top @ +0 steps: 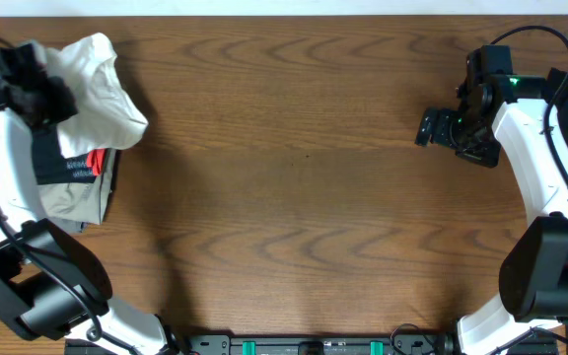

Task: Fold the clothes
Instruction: 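Carry the bundle leftward with the left gripper onto the clothes stack, then release the bundle on the stack and open the left gripper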

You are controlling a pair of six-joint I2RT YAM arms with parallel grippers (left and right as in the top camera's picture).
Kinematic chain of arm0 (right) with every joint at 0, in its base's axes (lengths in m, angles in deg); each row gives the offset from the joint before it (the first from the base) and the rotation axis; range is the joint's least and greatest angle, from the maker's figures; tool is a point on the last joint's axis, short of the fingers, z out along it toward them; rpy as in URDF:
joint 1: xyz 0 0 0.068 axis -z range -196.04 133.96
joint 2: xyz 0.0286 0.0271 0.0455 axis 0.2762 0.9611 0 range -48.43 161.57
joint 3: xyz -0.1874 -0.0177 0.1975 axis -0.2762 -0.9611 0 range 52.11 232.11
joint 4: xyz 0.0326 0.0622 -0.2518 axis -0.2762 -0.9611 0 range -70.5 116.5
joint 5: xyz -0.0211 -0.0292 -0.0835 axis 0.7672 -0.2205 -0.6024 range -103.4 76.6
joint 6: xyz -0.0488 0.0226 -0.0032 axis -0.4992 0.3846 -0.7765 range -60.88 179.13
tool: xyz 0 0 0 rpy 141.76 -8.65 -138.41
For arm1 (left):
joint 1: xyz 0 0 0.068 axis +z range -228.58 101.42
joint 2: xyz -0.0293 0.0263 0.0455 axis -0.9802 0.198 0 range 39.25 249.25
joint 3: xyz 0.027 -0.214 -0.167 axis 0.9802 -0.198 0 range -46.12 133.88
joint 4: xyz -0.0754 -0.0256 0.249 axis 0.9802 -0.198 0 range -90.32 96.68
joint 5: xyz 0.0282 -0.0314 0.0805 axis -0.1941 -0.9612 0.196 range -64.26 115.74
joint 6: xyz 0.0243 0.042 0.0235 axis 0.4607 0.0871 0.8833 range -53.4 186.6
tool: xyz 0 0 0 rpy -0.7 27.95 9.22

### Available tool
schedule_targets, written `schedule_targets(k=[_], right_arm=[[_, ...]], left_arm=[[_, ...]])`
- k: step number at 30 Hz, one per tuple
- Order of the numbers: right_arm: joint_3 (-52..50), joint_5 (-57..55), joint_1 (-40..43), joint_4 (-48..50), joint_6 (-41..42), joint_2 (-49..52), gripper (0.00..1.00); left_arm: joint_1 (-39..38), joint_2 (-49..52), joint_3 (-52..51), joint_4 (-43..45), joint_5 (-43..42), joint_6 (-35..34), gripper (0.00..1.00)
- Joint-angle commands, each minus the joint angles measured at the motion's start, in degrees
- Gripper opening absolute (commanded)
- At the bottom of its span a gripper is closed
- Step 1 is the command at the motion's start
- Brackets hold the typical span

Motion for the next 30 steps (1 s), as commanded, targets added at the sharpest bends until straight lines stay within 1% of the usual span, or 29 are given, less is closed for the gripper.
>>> schedule_targets(k=[1,10,16,20,21,24,30], right_arm=[[0.4,0.2,0.0,-0.2,-0.7,-0.1,0.99],[0.4,0.2,0.0,-0.2,-0.6,-0.1,0.99],[0.4,0.5,-0.1,-0.3,-0.6,-0.1,0.99],[0.4,0.6,-0.1,-0.5,-0.6,-0.1,0.99],[0.4,0.7,-0.1,-0.6,-0.6,-0.1,0.99],[0.4,0.7,-0.1,-0.7,-0.6,-0.1,0.99],[0.4,0.7,-0.1,-1.3,-0.6,-0.1,0.99]], left_arm=[[3.5,-0.7,1.4,0.2,0.3,-1.4,0.08],[11.1,-0.7,1.3,-0.4,0.3,-5.5,0.08],[13.0,-0.7,1.1,-0.7,0.4,-8.3,0.11],[13.0,-0.3,-0.4,-0.6,0.7,-9.4,0.12],[13.0,-0.1,-0.7,-0.6,1.2,-10.6,0.12],[13.0,1.0,-1.8,-0.3,4.4,-18.0,0.12],[13.0,4.3,-2.4,-0.5,4.6,-31.7,0.12]])
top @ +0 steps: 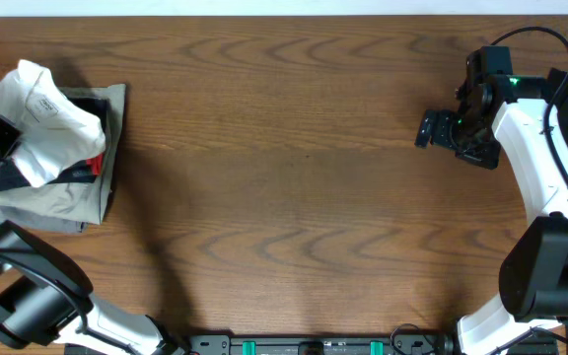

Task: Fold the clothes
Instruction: 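Release the bundle on the stack and open the left gripper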

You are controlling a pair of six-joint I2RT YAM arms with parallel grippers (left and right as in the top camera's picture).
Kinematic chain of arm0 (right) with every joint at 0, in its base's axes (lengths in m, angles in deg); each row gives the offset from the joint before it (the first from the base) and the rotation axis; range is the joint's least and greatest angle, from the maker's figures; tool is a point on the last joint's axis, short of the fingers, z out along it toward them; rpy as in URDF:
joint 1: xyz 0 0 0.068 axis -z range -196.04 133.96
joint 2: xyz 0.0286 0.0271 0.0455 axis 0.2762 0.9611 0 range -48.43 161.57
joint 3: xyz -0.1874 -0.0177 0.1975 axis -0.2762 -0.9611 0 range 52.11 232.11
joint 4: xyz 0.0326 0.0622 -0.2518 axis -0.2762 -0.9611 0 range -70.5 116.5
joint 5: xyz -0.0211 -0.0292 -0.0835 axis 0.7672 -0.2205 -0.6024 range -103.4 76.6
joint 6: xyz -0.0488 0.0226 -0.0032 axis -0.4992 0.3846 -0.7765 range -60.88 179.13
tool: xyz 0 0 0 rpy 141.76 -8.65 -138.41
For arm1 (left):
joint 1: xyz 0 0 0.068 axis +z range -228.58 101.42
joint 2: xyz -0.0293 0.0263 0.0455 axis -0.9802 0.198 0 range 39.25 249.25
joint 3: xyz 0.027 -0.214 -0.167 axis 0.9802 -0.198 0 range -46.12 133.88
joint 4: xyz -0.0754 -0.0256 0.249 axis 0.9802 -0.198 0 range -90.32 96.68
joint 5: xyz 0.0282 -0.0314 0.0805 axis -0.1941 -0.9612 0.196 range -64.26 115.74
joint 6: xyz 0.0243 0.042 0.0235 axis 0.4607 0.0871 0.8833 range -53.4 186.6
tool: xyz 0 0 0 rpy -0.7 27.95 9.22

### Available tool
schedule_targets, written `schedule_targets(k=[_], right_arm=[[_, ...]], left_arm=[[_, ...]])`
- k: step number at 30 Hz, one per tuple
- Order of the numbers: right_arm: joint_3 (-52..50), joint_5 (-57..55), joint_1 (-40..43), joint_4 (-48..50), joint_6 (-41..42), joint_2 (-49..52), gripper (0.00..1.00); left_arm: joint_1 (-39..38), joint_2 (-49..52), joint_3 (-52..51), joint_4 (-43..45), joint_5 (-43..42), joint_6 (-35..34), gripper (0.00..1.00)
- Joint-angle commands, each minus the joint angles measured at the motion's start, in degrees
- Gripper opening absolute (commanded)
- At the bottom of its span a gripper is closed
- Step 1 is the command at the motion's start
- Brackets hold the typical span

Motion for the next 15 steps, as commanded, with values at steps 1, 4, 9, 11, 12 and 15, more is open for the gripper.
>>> schedule_targets(k=[1,4,9,11,12,15], right_arm=[[0.4,0.5,-0.1,-0.4,-0.6,-0.1,0.99],[0.4,0.5,-0.1,-0.5,-0.6,-0.1,0.99],[0.4,0.4,-0.1,-0.5,-0.6,-0.1,0.99],[0.4,0.5,-0.1,-0.5,-0.6,-0.1,0.99],[0.4,0.5,-0.1,-0.5,-0.6,-0.1,0.99],[0.4,0.4,-0.1,-0.5,-0.6,-0.1,0.99]], left_arm=[[0.3,2.2,-0.8,-0.4,1.6,-12.5,0.11],[0.2,3.2,-0.8,-1.0,1.5,-17.2,0.12],[0.3,4.0,-0.8,-2.3,1.6,-19.8,0.13],[0.3,4.0,-0.8,-2.8,2.3,-19.8,0.17],[0.3,4.0,-0.8,-2.8,2.8,-19.7,0.17],[0.3,4.0,-0.8,-2.9,4.8,-19.7,0.41]])
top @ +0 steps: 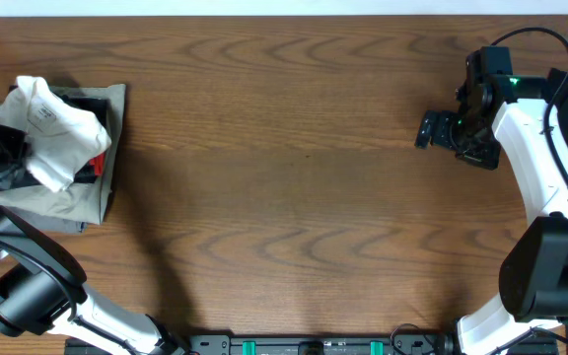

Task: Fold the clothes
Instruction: 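Release the bundle on the stack and open the left gripper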

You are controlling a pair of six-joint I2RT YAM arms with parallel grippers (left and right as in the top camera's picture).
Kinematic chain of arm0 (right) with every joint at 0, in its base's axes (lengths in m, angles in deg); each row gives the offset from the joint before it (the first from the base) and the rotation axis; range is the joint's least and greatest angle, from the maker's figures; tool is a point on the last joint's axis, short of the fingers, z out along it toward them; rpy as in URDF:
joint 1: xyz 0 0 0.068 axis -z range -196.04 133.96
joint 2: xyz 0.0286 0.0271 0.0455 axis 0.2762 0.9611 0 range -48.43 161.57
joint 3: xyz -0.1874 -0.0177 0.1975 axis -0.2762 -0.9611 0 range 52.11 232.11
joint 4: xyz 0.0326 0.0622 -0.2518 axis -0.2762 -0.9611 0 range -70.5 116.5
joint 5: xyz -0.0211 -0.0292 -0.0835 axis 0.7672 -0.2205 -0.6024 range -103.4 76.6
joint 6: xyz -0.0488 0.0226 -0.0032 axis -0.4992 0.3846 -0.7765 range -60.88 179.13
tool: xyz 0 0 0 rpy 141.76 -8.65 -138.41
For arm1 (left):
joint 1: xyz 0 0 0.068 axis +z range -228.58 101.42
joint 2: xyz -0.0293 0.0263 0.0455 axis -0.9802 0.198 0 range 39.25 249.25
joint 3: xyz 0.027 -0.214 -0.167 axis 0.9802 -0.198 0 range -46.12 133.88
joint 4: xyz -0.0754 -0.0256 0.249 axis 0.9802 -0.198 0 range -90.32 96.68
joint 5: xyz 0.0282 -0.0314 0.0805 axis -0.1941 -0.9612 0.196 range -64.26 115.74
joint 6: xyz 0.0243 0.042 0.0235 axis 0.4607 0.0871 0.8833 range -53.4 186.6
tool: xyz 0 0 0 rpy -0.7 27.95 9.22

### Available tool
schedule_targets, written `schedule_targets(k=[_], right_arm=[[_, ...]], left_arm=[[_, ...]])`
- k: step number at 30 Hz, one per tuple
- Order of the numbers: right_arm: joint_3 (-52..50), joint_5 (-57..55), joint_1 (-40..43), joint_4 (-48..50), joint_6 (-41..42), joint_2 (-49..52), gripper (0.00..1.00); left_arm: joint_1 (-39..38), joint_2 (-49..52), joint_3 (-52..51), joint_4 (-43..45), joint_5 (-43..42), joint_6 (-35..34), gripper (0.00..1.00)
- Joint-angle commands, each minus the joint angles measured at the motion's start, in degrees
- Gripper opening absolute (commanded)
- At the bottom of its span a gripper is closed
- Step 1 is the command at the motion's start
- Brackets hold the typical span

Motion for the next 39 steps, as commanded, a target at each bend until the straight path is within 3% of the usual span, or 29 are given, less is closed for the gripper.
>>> schedule_targets(k=[1,2,3,14,20,21,22,23,25,26,39], right_arm=[[0.4,0.4,-0.1,-0.2,-0.6,-0.1,0.99],[0.4,0.5,-0.1,-0.2,-0.6,-0.1,0.99],[0.4,0.5,-0.1,-0.2,-0.6,-0.1,0.99],[0.4,0.5,-0.1,-0.2,-0.6,-0.1,0.99],[0.4,0.4,-0.1,0.0,-0.6,-0.1,0.99],[0.4,0.5,-0.1,0.0,-0.6,-0.1,0.99],[0.4,0.5,-0.1,0.1,-0.6,-0.1,0.99],[0.4,0.5,-0.1,0.3,-0.6,-0.1,0.99],[0.4,0.9,-0.1,0.4,-0.6,-0.1,0.99],[0.4,1.2,-0.1,0.5,-0.6,-0.1,0.99],[0.4,1.7,-0.1,1.1,-0.6,-0.1,0.99]], left_arm=[[0.3,0.5,-0.2,-0.4,2.8,-1.4,0.59],[0.4,0.5,-0.2,-0.4,2.8,-1.0,0.79],[0.4,0.5,-0.2,-0.6,2.8,-0.8,0.90],[0.3,-5.9,0.4,-2.7,2.8,1.5,0.93],[0.3,-11.6,0.4,-1.8,2.8,6.0,0.93],[0.3,-12.2,0.4,-0.9,2.8,6.9,0.91],[0.3,-12.5,0.4,0.2,2.8,7.3,0.79],[0.3,-12.5,0.4,2.4,2.8,7.7,0.40],[0.2,-12.0,0.4,5.1,2.8,8.0,0.12],[0.0,-11.4,0.4,7.3,2.8,8.1,0.06],[-9.3,1.5,0.4,25.8,1.3,14.7,0.11]])
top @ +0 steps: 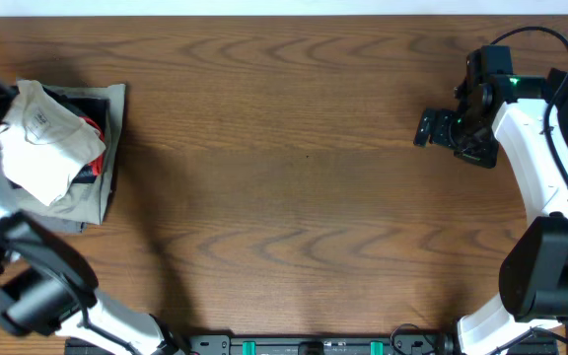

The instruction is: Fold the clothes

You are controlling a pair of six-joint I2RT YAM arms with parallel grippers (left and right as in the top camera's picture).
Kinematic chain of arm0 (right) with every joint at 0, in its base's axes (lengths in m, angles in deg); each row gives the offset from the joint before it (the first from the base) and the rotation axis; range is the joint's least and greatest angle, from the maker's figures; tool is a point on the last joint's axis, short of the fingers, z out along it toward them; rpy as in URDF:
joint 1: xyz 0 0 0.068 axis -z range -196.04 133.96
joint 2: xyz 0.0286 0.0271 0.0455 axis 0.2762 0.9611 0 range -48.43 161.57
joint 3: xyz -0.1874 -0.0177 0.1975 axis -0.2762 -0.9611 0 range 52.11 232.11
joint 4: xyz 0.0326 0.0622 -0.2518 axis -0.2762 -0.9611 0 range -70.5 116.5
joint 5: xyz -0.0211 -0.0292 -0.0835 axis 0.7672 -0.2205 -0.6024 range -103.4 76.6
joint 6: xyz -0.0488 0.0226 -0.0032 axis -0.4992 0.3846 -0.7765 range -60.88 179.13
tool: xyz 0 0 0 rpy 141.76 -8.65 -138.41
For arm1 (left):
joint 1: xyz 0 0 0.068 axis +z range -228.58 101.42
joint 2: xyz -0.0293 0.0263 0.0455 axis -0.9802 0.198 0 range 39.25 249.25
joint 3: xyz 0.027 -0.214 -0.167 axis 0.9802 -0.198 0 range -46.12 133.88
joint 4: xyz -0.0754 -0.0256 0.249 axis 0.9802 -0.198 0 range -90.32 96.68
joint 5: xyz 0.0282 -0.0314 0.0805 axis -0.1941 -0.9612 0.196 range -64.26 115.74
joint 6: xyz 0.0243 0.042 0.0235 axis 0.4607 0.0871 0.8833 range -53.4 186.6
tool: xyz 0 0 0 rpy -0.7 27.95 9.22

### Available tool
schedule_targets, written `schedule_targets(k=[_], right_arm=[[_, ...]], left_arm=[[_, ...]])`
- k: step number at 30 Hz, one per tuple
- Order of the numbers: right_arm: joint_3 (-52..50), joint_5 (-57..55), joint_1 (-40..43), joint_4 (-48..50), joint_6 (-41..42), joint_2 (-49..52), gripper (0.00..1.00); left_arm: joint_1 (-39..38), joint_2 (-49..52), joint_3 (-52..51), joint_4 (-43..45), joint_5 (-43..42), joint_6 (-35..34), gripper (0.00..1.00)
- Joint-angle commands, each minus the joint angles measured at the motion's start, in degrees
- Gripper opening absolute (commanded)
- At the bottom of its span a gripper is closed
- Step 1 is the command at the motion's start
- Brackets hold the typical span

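A crumpled white garment [39, 143] lies on top of a stack of folded clothes [95, 202] at the table's far left. The stack shows a beige-grey layer, with dark and red cloth [92, 126] peeking out. My left gripper is a dark shape at the frame's left edge, just up-left of the white garment. Its fingers are not visible clearly, so whether it touches the cloth cannot be told. My right gripper [422, 129] hovers over bare table at the far right, open, with nothing in it.
The brown wooden table [294, 187] stretches between the two arms. The left arm's white link runs down along the stack's left side. The right arm [531, 148] occupies the right edge. The table's back edge runs along the top of the view.
The white garment has settled lower and flatter onto the stack. My left gripper has moved from the garment's left side to a spot up-left of it. The right arm has not moved.
At first the white garment hung bunched in my left gripper over the stack's upper part. It then sat further left over the stack, still gathered at the gripper. Now it rests spread on the stack, with the gripper at its upper left corner.
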Motion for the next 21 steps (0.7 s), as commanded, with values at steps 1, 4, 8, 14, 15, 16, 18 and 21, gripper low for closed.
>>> schedule_targets(k=[1,4,8,14,15,16,18,21], right_arm=[[0.4,0.4,-0.1,0.1,-0.6,-0.1,0.99],[0.4,0.4,-0.1,0.0,-0.6,-0.1,0.99],[0.4,0.4,-0.1,-0.4,-0.6,-0.1,0.99],[0.4,0.4,-0.1,-0.8,-0.6,-0.1,0.99],[0.4,0.4,-0.1,-0.8,-0.6,-0.1,0.99],[0.4,0.4,-0.1,-0.8,-0.6,-0.1,0.99],[0.4,0.5,-0.1,-0.8,-0.6,-0.1,0.99],[0.4,1.2,-0.1,-0.8,-0.6,-0.1,0.99]], left_arm=[[-3.3,4.0,0.4,2.4,-0.5,2.9,0.11],[-5.3,8.1,0.4,4.3,-0.3,2.8,0.13],[-6.8,13.3,0.4,4.9,-0.3,2.8,0.14],[-7.1,13.2,0.4,5.4,-2.4,2.9,0.14],[-7.1,12.3,0.5,5.7,-3.7,3.4,0.14],[-7.1,10.6,0.7,5.7,-5.2,4.2,0.15],[-7.1,6.8,0.9,5.5,-5.5,4.2,0.16],[-7.1,-0.4,0.9,3.3,-5.5,4.3,0.17]])
